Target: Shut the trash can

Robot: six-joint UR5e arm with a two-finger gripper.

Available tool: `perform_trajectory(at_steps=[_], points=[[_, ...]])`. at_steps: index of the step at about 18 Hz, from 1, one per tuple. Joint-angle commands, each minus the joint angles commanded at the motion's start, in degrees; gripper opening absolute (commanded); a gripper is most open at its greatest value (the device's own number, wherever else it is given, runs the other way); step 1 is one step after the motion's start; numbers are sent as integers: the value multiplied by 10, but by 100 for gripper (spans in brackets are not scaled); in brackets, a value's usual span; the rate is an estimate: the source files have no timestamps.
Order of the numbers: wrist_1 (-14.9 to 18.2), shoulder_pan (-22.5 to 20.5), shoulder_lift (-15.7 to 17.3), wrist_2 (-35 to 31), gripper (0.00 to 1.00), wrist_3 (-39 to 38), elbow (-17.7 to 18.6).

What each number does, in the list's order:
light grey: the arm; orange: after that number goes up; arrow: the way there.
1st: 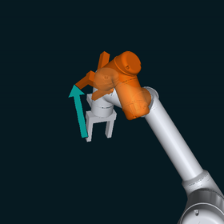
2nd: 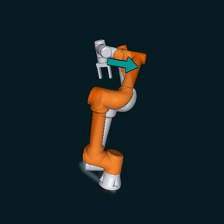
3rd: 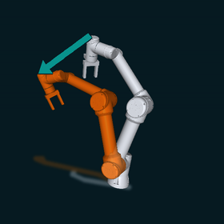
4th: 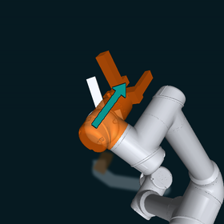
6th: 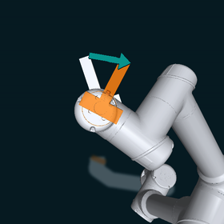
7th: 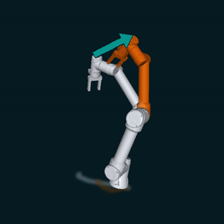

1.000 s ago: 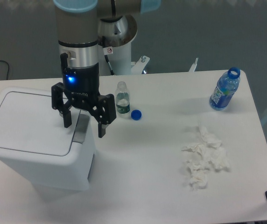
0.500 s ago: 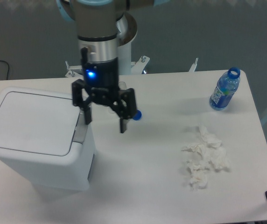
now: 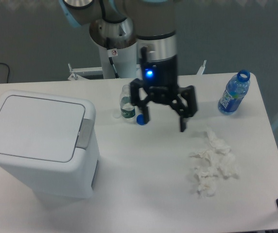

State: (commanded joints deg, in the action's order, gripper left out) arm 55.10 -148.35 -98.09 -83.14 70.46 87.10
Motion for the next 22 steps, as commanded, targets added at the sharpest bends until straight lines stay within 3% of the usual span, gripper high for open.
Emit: perform_trajectory(at_steps=[5,11,16,22], points=[[26,-35,4,-11,100,97,9],[71,-90,38,-7,100,213,32],[70,-119,77,-5,100,233,92],[69,-133,80,4,100,226,96]])
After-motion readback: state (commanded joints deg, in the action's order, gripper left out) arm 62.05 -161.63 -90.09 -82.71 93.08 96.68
